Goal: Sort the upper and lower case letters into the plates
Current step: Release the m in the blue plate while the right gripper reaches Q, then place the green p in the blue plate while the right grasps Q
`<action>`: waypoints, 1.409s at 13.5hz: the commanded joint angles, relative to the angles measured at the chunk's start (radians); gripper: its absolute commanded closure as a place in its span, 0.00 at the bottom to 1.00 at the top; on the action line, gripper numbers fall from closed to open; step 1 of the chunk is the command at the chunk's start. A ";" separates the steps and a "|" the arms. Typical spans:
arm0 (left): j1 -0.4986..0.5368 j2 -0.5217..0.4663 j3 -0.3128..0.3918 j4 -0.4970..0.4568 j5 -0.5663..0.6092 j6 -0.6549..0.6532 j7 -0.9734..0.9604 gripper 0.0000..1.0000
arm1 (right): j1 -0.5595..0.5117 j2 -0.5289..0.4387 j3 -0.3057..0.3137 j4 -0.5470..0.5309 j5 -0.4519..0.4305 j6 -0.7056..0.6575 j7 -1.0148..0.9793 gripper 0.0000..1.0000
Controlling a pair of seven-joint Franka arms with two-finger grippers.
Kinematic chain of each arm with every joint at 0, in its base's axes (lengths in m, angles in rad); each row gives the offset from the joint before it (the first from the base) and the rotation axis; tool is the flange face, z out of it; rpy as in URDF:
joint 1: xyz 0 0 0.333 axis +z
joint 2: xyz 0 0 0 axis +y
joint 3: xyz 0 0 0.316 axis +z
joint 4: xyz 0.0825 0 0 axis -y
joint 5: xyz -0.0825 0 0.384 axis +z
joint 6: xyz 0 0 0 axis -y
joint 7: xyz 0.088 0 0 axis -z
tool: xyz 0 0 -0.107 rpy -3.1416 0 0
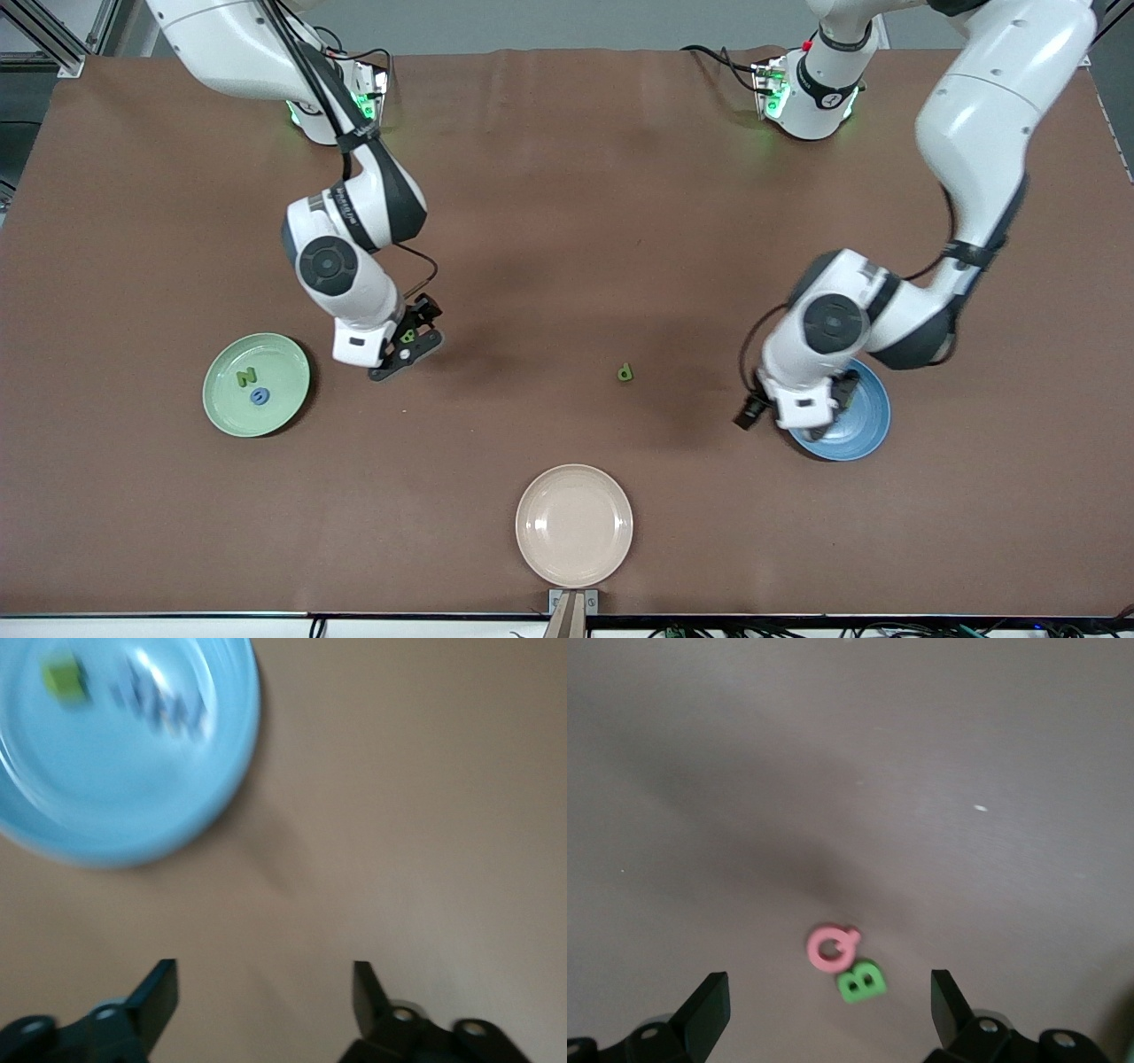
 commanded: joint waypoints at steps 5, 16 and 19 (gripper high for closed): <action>-0.332 0.162 0.113 0.209 -0.009 -0.002 -0.076 0.28 | 0.022 0.081 -0.010 -0.037 -0.007 0.139 -0.223 0.00; -0.372 0.239 0.143 0.224 -0.009 0.098 -0.103 0.63 | -0.017 0.089 -0.009 -0.101 -0.064 0.228 -0.323 0.00; -0.366 0.230 0.143 0.224 -0.006 0.096 -0.088 1.00 | -0.017 0.089 -0.009 -0.118 -0.064 0.251 -0.323 0.00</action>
